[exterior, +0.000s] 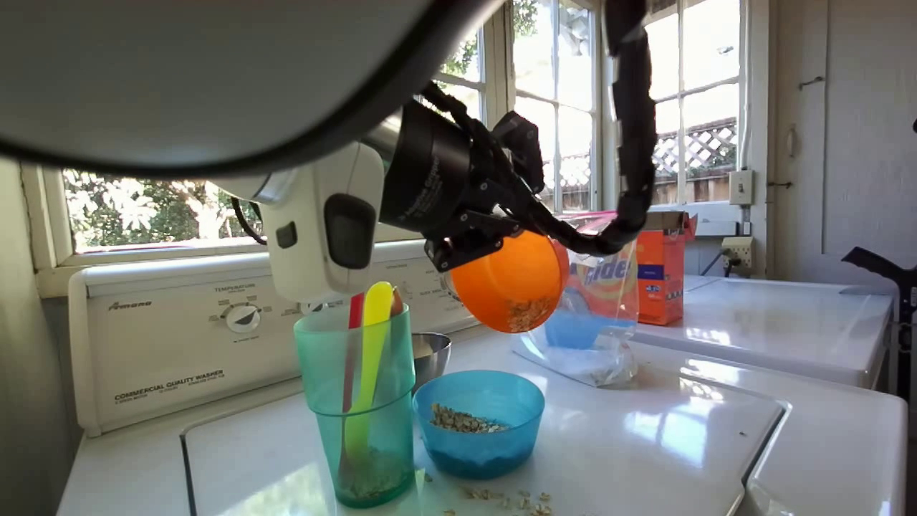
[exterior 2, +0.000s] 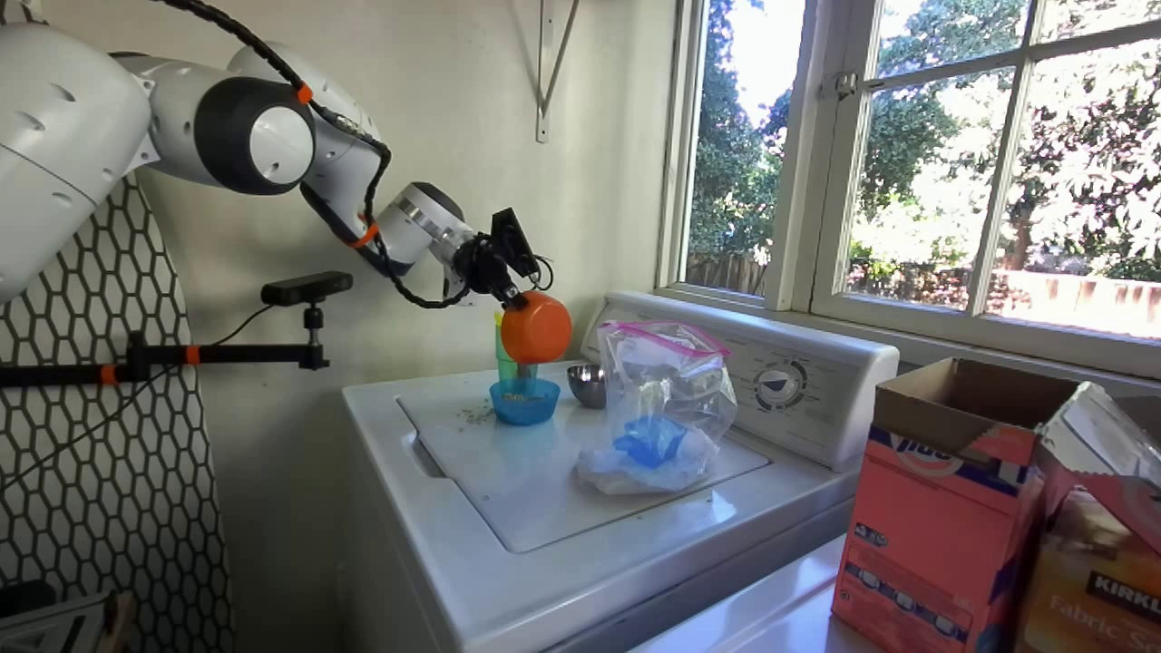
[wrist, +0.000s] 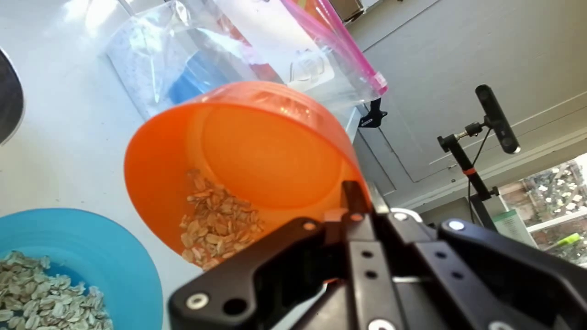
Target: Put the scoop inside the blue cup and then pour the contents in the orange bowl into the blue bowl
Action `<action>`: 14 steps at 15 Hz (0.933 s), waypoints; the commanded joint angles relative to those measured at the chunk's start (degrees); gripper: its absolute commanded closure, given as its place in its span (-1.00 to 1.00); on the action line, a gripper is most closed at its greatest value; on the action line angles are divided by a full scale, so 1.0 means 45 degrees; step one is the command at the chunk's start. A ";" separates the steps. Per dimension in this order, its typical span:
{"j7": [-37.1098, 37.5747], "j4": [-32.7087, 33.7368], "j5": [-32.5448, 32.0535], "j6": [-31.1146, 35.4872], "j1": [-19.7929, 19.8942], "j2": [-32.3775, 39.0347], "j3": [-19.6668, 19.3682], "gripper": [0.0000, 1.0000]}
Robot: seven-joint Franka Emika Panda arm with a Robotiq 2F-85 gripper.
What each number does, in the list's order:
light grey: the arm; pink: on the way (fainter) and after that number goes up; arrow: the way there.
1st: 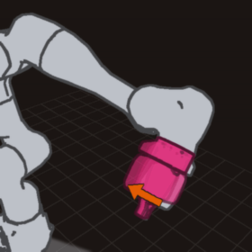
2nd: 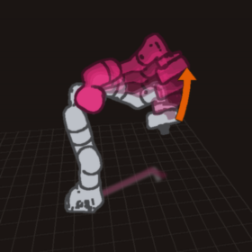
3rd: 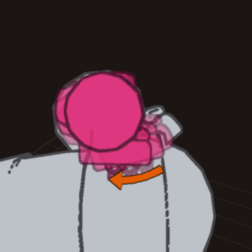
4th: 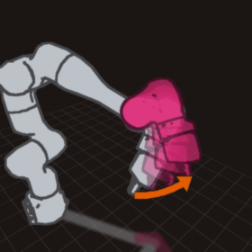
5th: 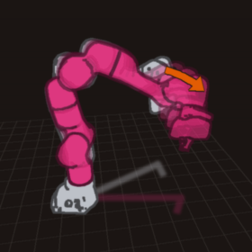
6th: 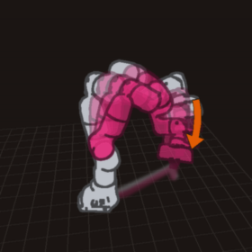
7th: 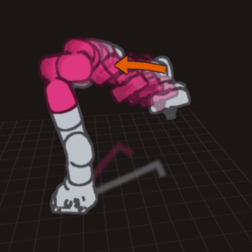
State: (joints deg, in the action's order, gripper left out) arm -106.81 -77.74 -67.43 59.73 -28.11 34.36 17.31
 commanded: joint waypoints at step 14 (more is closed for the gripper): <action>-0.3911 0.3329 -0.2052 -0.0996 -0.1291 0.2493 -0.0908 0.98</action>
State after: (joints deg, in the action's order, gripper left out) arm -120.36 -66.96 -75.06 58.22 -32.24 42.48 14.23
